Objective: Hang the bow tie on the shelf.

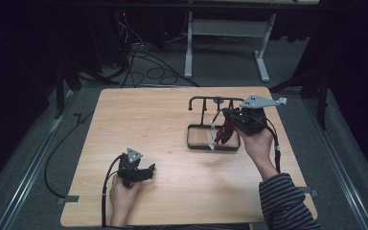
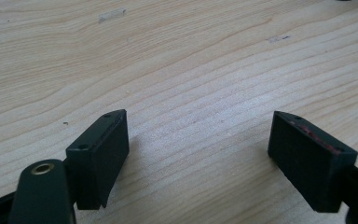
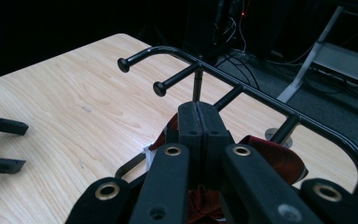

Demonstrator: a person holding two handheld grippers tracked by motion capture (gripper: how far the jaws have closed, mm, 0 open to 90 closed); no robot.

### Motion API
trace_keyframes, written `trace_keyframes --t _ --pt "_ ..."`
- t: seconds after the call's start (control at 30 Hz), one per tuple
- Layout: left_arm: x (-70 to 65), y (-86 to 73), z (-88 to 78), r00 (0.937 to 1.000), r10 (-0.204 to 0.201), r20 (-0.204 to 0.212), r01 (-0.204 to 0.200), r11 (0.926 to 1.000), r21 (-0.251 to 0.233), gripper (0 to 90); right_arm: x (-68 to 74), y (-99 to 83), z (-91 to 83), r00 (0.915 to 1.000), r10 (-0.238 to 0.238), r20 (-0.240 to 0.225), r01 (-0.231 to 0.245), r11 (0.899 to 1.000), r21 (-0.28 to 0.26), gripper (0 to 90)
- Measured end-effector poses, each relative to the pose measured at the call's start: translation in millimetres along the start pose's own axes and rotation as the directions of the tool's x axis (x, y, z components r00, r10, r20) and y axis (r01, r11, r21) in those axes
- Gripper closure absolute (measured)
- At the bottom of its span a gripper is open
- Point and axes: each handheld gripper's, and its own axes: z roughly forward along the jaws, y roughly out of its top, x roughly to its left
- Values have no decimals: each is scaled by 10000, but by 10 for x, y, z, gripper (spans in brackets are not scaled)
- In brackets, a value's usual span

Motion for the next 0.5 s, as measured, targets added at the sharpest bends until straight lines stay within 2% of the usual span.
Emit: trace_keyframes --t 0.23,0.4,0.5 --pt "0 0 -1 10000 5 2 -5 10000 17 207 16 98 103 9998 -7 174 6 10000 63 900" --pt "0 0 -1 10000 4 2 -4 10000 16 207 -18 101 136 9996 -2 273 -2 9999 151 900" --pt "0 0 -1 10000 -1 1 1 10000 14 207 -72 84 163 9991 225 367 -234 9994 251 900"
